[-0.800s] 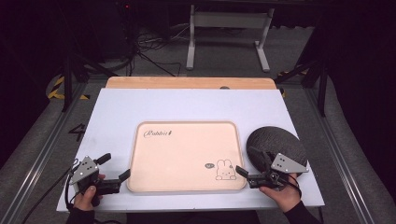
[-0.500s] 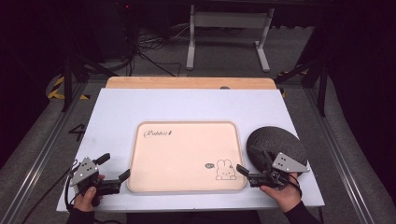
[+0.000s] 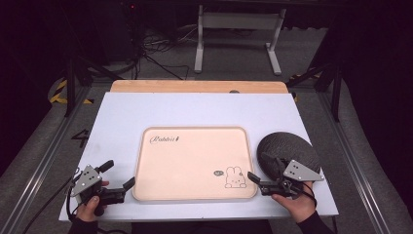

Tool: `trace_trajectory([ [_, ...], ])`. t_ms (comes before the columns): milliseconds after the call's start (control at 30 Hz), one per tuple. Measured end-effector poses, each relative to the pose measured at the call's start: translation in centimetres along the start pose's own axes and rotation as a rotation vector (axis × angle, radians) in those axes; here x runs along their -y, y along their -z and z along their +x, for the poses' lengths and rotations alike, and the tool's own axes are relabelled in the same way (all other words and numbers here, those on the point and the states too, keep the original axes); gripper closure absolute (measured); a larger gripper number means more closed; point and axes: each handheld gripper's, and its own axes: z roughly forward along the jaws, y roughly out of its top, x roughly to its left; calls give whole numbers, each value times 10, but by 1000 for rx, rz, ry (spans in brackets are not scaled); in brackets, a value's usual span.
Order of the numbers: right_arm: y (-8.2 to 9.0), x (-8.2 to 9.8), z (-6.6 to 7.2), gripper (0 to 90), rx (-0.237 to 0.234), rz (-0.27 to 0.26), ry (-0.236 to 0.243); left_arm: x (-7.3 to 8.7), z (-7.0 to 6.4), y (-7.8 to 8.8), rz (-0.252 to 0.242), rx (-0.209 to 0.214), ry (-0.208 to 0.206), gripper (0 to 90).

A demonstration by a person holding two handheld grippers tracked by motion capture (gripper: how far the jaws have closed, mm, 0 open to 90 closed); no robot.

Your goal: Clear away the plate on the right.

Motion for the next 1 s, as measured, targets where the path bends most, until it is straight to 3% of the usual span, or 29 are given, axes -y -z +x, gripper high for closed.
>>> trace_trajectory([
  [367,17,-13,-2,149,50,19,125,0,0,0,9,1,-11,8],
  [400,20,-15,-3,153,68,35,169,0,0,0,8,7,-8,8],
  [433,20,-15,-3,153,68,35,169,0,0,0,8,7,-8,9],
  [533,25,-17,-2,160,104,66,269,0,0,-1,6,8,-5,8],
  [733,33,-20,-1,170,160,82,354,0,0,-1,7,9,-3,13],
  [800,37,-22,0,181,184,91,414,-1,0,-1,13,15,-2,16],
  [1000,42,-22,0,186,216,119,497,-1,1,-1,12,16,-1,16],
])
